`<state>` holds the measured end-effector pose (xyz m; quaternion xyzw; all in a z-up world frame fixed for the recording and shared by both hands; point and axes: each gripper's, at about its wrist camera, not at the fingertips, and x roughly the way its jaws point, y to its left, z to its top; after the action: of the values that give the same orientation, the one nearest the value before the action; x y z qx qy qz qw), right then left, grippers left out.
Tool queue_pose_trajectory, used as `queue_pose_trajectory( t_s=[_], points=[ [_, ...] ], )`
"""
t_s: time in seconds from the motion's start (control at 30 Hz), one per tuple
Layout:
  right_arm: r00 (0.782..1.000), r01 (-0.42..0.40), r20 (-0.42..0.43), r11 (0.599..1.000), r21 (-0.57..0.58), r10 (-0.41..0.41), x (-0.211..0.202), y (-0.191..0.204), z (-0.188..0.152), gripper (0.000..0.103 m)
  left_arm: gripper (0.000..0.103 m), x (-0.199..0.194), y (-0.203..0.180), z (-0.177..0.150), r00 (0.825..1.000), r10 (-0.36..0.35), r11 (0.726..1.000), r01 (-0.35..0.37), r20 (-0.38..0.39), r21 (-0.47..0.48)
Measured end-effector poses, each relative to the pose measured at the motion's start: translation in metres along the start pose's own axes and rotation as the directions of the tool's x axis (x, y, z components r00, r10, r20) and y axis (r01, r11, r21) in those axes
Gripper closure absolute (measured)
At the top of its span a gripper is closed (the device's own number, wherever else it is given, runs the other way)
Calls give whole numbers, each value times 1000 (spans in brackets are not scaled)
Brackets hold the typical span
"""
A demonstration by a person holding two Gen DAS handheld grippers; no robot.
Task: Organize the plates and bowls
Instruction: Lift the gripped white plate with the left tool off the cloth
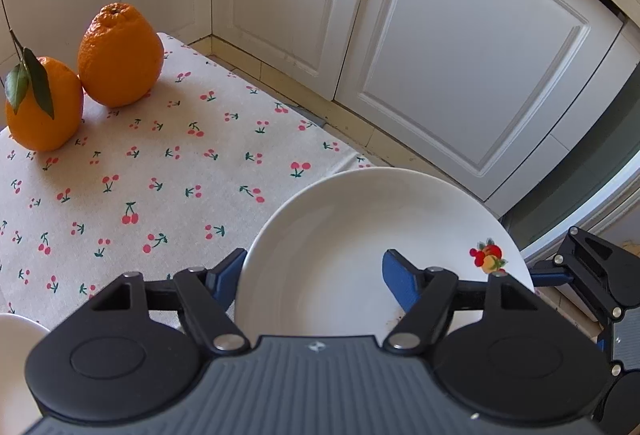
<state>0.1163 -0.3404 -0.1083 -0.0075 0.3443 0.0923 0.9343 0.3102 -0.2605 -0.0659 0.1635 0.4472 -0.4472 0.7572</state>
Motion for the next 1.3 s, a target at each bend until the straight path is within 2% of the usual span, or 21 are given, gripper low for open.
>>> queue_pose_trajectory(
  t_s=[0.2,0.4,0.57,0.63,0.8,0.97,1.13,1.3],
  points=[
    [1000,-6,5,1000,24,6,-9,1,0,0,24,-15,-6,-5,999,31,1000,-31,17,3],
    [1000,1,13,999,49,-1,-28,13,-4,0,22,-52,-17,-16,994,82,997,-83,76,4],
    [1000,-11,20,999,52,10,-40,32,-5,0,22,-93,-36,-35,978,146,988,-150,149,21],
    [1000,-9,29,999,43,8,-45,41,-4,0,17,-108,-43,-46,969,179,982,-186,169,25],
    [996,-34,82,999,23,32,-64,67,-6,0,15,-143,-57,-77,948,243,968,-251,207,14],
    [994,-65,89,997,-32,68,-73,89,-16,0,15,-168,-55,-120,948,267,964,-262,174,-52],
    [993,-104,56,992,-71,108,-72,104,-25,0,15,-180,-45,-166,938,328,941,-315,111,-124],
    [987,-156,21,979,-133,160,-64,118,-26,0,15,-192,-28,-200,933,354,918,-334,61,-213]
  ],
)
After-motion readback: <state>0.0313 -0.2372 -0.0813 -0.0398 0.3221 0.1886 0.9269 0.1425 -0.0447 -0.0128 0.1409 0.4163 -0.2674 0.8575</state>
